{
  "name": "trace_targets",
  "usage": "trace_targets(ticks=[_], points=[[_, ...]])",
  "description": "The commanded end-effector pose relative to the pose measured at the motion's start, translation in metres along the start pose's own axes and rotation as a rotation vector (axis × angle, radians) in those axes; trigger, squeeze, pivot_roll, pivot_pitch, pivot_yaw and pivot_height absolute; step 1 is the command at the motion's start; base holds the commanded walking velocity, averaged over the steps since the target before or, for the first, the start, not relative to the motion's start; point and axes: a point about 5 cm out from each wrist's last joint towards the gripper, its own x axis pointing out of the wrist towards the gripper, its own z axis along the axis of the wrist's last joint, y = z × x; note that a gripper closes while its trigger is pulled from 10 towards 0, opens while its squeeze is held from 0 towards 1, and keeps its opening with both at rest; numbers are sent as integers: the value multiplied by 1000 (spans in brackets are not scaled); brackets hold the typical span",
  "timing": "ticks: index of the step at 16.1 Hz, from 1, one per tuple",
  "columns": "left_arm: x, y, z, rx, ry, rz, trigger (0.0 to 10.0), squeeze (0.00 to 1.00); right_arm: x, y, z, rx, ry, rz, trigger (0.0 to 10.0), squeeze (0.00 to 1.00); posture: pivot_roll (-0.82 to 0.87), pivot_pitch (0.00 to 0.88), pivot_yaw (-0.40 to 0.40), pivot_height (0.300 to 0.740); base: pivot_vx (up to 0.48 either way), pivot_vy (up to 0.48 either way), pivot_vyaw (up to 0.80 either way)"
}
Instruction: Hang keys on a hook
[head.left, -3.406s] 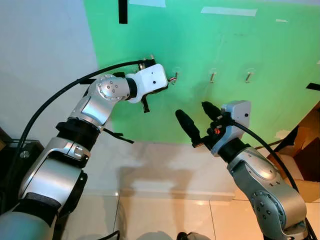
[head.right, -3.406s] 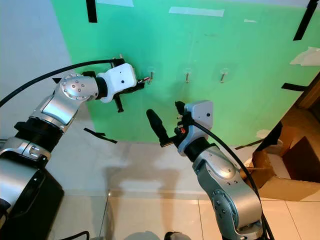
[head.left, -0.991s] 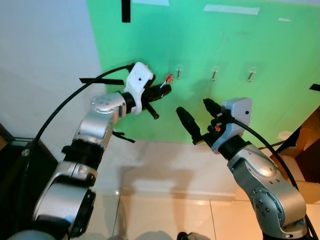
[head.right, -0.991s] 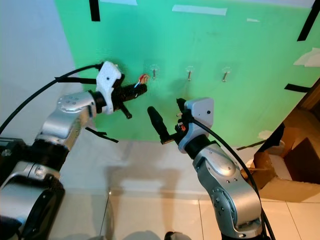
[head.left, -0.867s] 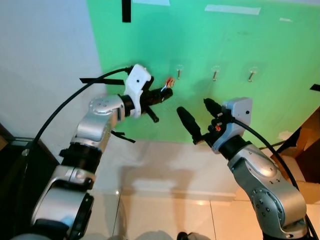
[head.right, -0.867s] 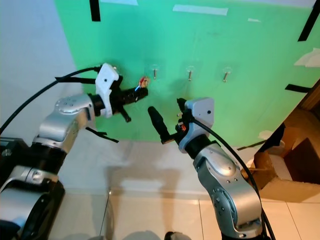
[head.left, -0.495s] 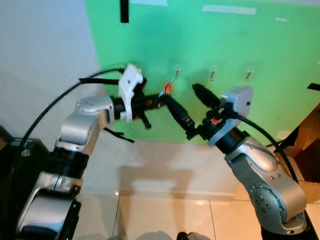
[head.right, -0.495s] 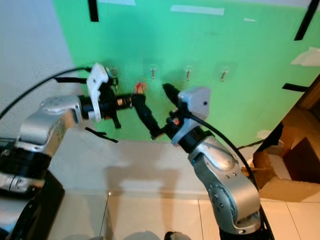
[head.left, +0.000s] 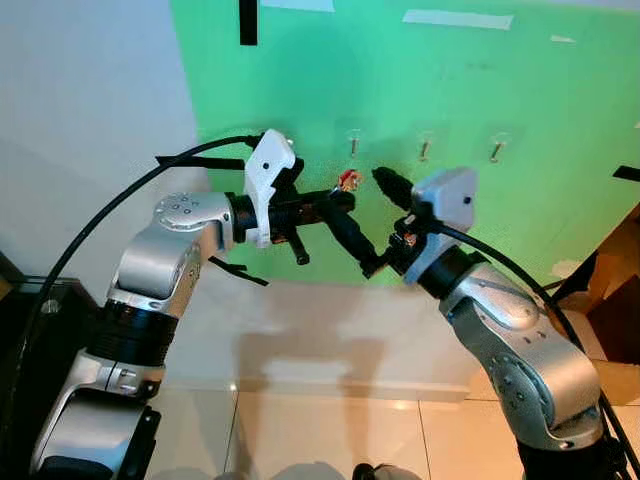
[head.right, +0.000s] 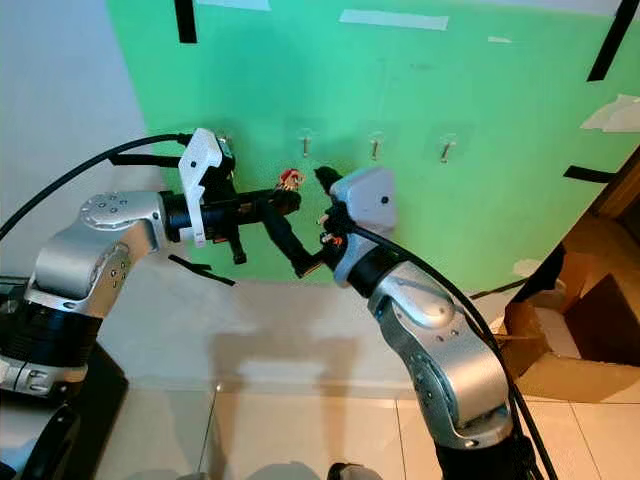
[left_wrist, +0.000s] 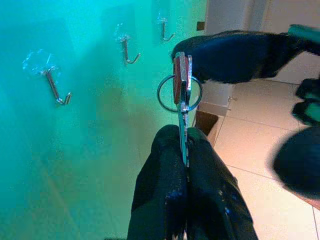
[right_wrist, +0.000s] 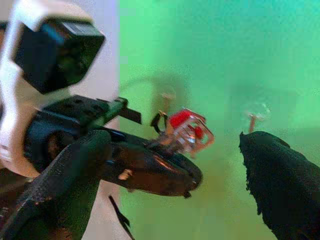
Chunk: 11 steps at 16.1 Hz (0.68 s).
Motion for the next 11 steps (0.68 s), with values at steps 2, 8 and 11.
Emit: trace_targets(ticks=[2, 8, 11], points=[[0, -4, 1, 7, 7, -23, 10000, 0, 2, -2, 1, -8, 8, -14, 10000, 0, -61, 0, -31, 740, 0, 0, 0], [-1, -6, 1, 4, 13, -28, 10000, 0, 4, -7, 2, 12, -9, -46, 7333, 0, -58, 0, -36, 740, 0, 0, 0], [-2, -6, 1, 4, 12, -24, 10000, 0, 4, -6, 1, 23, -6, -40, 0, 0, -59, 0, -35, 740, 0, 0, 0]])
